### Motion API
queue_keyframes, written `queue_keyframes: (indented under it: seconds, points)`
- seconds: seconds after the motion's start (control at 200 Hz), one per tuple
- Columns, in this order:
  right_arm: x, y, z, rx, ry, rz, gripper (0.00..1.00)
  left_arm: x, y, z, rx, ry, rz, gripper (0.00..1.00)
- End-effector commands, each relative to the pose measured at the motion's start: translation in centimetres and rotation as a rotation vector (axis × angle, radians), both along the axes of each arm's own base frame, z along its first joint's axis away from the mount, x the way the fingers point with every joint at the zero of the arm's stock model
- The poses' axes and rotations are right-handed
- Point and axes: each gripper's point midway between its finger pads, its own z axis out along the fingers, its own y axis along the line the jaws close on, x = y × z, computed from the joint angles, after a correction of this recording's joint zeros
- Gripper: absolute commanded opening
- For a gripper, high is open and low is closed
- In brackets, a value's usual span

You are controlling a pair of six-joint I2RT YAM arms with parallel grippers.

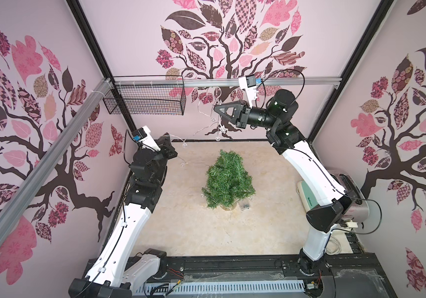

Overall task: Remove string lights from the small christmas tree
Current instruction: Remove the light string from the Christmas tree.

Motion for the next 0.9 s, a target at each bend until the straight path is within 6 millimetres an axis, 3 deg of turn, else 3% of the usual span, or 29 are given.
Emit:
queue_keyframes:
  seconds: [0.0, 0.26, 0.525, 0.895]
  points:
    - [-2.2, -0.9, 1.8, 0.027, -0.073, 0.014, 0.0, -1.5, 0.5, 2.5, 0.003, -0.043, 0.013, 0.0]
    - [-4.3, -2.2, 2.5, 0.043, -0.098, 0.014, 0.0, -3.3, 0.6, 5.3, 0.023, -0.091, 0.013, 0.0]
    - [-6.0, -3.4, 2.5, 0.053, -0.104, 0.004, 0.0, -4.8, 0.8, 6.3, 0.022, -0.096, 0.009, 0.0]
    - [-9.3, -5.4, 2.1, 0.088, -0.108, 0.016, 0.0, -10.1, -3.4, 11.3, 0.053, -0.18, -0.227, 0.0]
